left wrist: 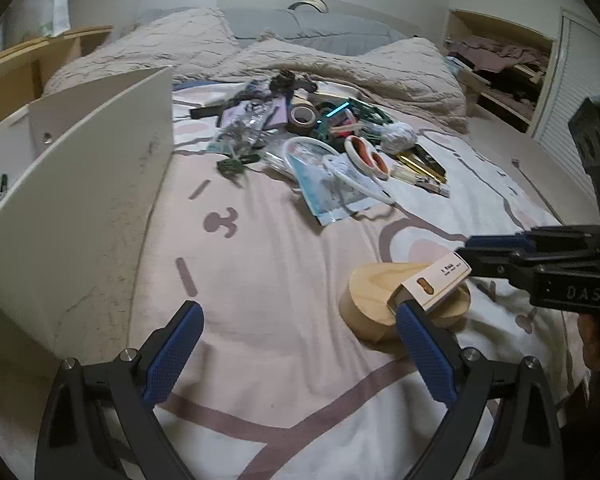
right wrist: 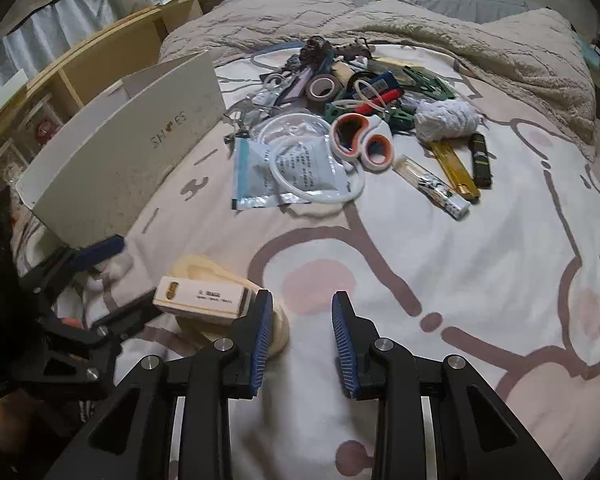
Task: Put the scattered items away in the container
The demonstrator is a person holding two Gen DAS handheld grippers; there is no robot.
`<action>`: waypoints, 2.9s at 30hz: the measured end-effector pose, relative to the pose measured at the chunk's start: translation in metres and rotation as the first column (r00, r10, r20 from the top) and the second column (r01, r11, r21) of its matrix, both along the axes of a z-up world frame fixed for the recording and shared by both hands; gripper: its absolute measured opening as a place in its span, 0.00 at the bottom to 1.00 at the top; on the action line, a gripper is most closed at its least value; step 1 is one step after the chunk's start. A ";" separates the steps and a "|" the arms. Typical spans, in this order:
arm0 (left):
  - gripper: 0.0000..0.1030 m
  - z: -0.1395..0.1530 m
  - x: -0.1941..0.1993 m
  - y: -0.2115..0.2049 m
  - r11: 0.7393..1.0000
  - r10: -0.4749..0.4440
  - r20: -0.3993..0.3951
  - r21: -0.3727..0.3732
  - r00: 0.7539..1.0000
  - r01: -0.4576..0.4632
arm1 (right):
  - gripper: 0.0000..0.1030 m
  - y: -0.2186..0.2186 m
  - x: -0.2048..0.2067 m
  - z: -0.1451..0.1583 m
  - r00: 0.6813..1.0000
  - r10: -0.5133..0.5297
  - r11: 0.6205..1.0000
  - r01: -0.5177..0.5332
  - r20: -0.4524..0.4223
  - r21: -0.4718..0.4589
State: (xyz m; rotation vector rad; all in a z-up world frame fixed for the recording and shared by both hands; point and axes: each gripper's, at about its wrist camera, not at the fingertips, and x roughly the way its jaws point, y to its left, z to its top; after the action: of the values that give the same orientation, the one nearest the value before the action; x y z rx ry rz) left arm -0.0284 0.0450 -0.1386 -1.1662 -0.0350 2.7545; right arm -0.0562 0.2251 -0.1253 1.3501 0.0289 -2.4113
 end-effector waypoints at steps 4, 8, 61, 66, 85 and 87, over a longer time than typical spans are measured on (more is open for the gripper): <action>0.95 0.002 0.001 -0.001 0.997 0.059 -0.043 -0.046 0.997 -0.061 | 0.31 0.002 0.000 0.002 1.000 -0.021 1.000 0.021 0.001 -0.014; 0.95 0.002 -0.002 -0.003 0.994 0.091 -0.059 -0.050 0.994 -0.094 | 0.31 -0.001 0.002 0.005 1.000 -0.020 1.000 0.020 -0.003 -0.008; 0.98 -0.016 0.015 0.022 0.999 -0.046 0.012 0.000 0.999 0.046 | 0.56 -0.035 0.019 0.007 0.995 0.034 0.999 -0.037 -0.094 -0.033; 0.98 -0.012 0.013 0.032 0.997 -0.079 -0.010 0.022 0.997 0.079 | 0.56 -0.018 0.018 0.015 0.994 -0.010 0.999 0.006 -0.105 -0.037; 1.00 -0.021 -0.018 0.072 0.994 -0.112 0.047 0.013 0.993 0.111 | 0.56 0.054 0.026 -0.008 0.965 -0.260 0.965 0.261 -0.020 0.025; 1.00 -0.024 -0.022 0.071 0.996 -0.087 0.063 0.026 0.994 0.085 | 0.56 0.055 0.028 -0.014 0.964 -0.264 0.964 0.264 -0.022 0.029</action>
State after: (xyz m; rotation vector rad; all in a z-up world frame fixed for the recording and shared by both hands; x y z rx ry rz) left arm -0.0501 0.1157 -0.1626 -1.2199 -0.0230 2.6354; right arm -0.0282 0.2797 -0.1389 1.4259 -0.1165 -2.6516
